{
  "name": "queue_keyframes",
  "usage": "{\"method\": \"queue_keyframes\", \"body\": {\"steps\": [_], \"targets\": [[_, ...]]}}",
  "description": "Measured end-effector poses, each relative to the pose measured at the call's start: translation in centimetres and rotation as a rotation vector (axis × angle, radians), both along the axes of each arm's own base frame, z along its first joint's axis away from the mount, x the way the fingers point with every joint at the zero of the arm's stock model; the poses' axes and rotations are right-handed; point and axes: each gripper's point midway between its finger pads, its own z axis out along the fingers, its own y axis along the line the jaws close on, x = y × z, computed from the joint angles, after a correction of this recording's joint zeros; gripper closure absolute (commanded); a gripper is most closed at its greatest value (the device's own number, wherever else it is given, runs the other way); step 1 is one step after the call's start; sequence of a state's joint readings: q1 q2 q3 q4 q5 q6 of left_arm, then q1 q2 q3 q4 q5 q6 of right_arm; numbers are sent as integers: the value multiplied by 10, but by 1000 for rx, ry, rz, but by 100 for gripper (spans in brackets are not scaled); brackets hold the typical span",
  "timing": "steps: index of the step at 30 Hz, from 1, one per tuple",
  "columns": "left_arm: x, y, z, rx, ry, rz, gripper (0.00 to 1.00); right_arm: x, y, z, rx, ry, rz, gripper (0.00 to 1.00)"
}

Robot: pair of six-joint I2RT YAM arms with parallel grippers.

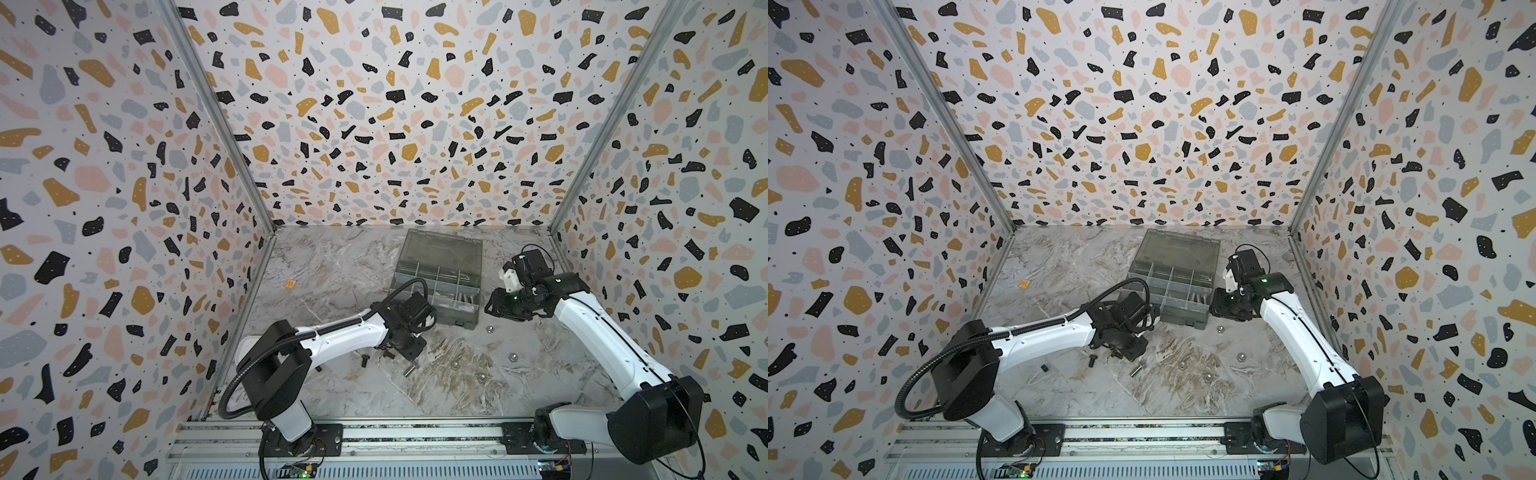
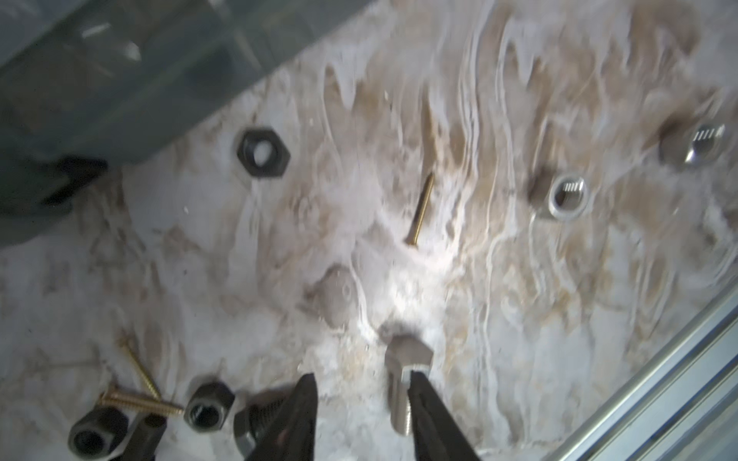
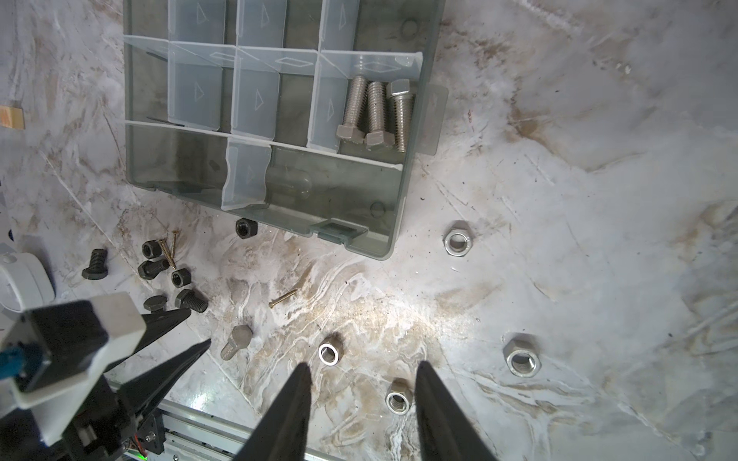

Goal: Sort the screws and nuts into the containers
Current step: 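Grasp a silver bolt with the left gripper while the right arm moves toward nuts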

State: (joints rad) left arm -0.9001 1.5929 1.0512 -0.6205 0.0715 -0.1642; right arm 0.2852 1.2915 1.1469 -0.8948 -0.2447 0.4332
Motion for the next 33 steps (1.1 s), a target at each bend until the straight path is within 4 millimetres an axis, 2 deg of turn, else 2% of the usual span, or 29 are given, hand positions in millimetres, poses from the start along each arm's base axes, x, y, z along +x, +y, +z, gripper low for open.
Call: {"method": "queue_keyframes", "body": {"steps": [2, 6, 11, 17, 26, 33], "targets": [[-8, 10, 2, 0, 4, 13, 43, 0, 1, -2, 3, 2, 4, 55], [-17, 20, 3, -10, 6, 34, 43, -3, 1, -7, 4, 15, 12, 55], [-27, 16, -9, 0, 21, 21, 43, -6, 0, -7, 5, 14, 13, 54], [-37, 8, -20, 4, 32, 1, 47, -10, -1, 2, 9, -15, 12, 54], [-37, 1, -36, 23, 34, -12, 53, -18, -7, 2, -7, -8, 4, 54], [-35, 4, -48, 55, 31, -6, 58, -21, -10, -1, -20, 2, -3, 54]]}}
